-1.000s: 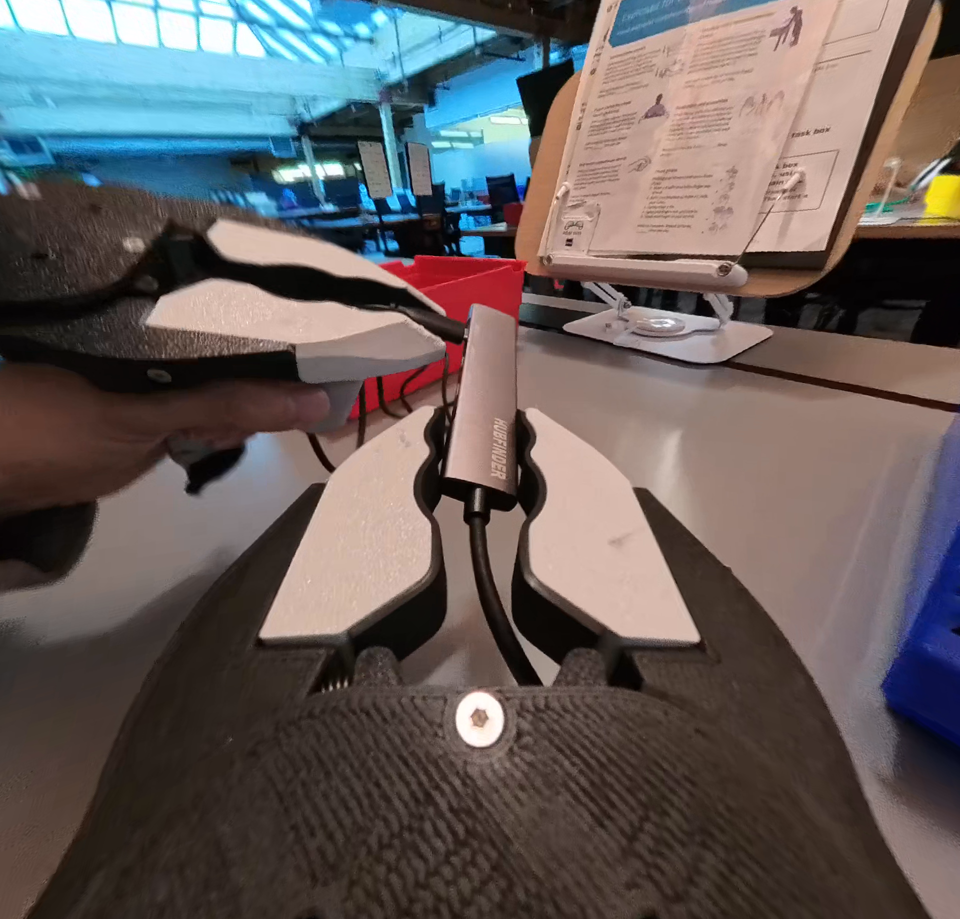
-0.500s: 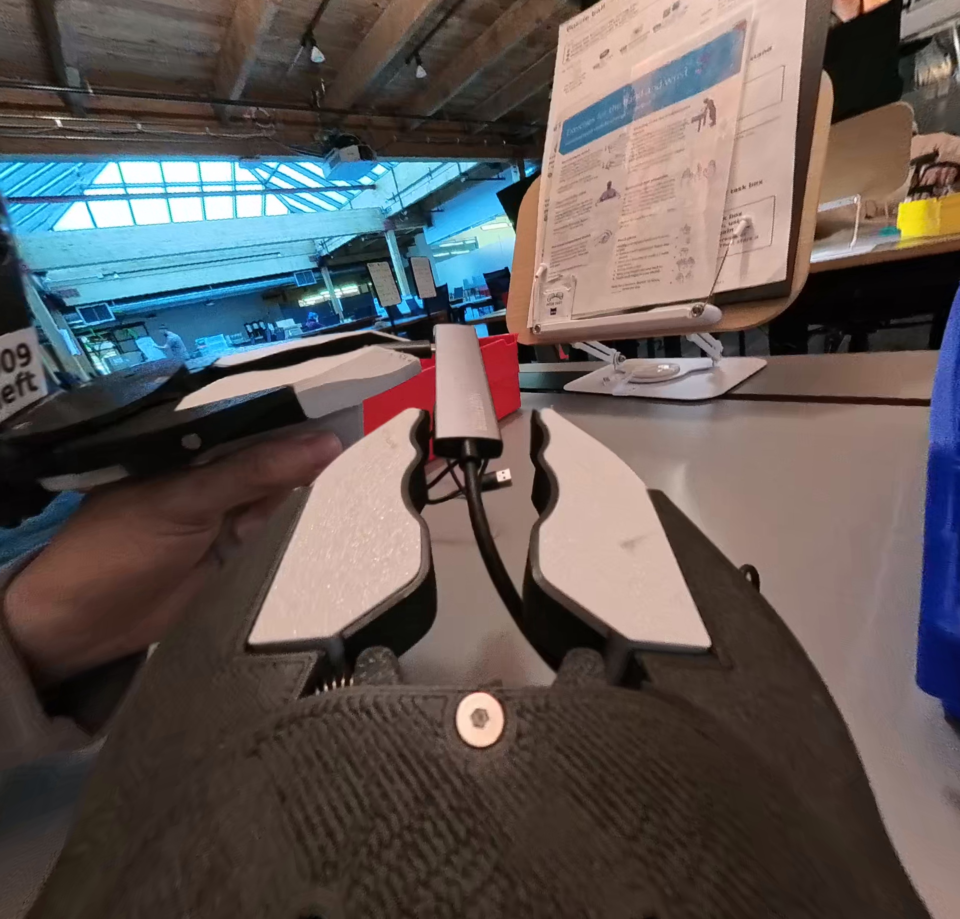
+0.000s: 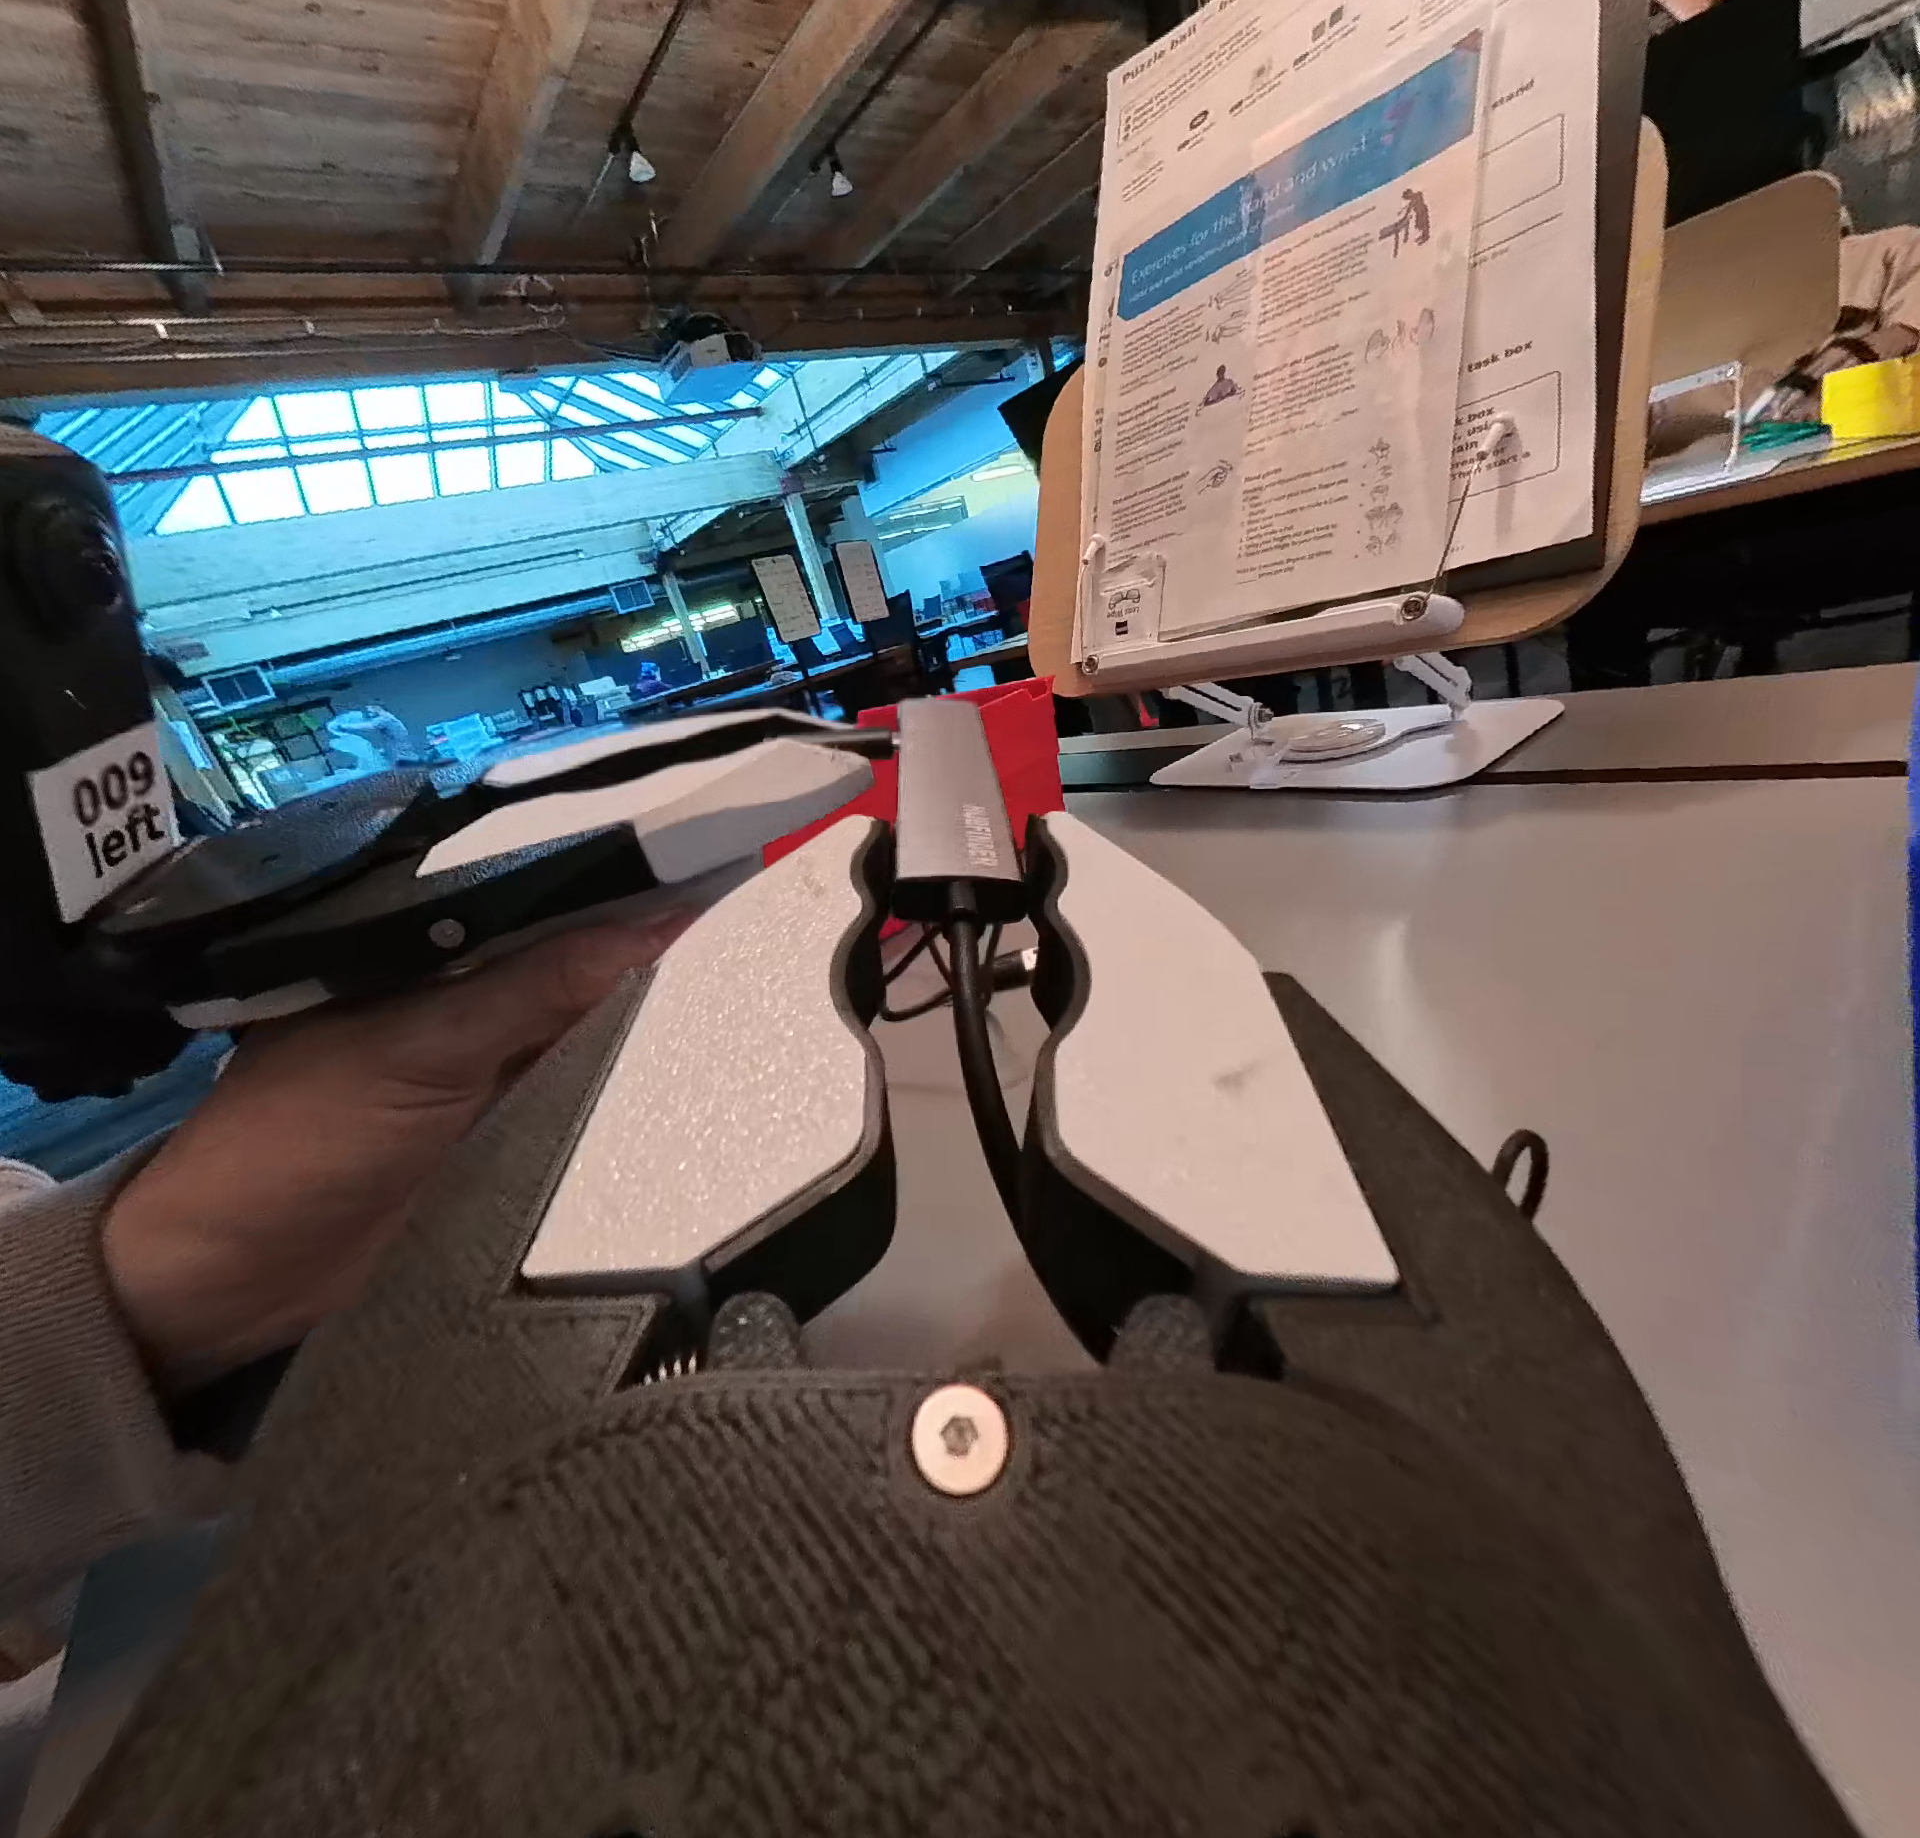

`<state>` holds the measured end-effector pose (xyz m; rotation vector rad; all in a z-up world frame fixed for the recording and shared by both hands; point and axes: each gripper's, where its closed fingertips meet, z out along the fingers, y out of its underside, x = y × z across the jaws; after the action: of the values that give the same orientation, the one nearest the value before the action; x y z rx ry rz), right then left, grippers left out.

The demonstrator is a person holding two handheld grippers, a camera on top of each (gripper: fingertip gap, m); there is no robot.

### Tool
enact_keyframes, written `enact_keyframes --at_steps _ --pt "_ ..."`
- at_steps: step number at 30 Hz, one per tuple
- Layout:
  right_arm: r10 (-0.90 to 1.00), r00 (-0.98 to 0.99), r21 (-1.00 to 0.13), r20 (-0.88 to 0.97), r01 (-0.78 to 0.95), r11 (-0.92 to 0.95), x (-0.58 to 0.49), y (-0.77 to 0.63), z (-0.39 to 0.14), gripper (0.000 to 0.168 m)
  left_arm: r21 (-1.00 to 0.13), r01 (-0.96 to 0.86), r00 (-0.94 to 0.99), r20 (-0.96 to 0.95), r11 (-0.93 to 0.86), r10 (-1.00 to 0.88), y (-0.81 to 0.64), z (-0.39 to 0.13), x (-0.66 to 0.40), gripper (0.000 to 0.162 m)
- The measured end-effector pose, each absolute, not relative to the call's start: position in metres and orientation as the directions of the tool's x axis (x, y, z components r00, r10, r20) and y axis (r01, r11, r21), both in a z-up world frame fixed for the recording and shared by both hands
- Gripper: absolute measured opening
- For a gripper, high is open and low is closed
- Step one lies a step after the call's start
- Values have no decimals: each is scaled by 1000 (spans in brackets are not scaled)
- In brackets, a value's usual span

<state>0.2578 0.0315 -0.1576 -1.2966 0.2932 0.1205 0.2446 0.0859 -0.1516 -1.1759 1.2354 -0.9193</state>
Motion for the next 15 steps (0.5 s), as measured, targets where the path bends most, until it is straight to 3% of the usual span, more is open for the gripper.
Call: enact_keyframes --at_steps 15 --pt "5 944 -917 -328 -320 239 255 35 -160 24 -963 -55 143 -269 264 -952 86 -146 243 12"
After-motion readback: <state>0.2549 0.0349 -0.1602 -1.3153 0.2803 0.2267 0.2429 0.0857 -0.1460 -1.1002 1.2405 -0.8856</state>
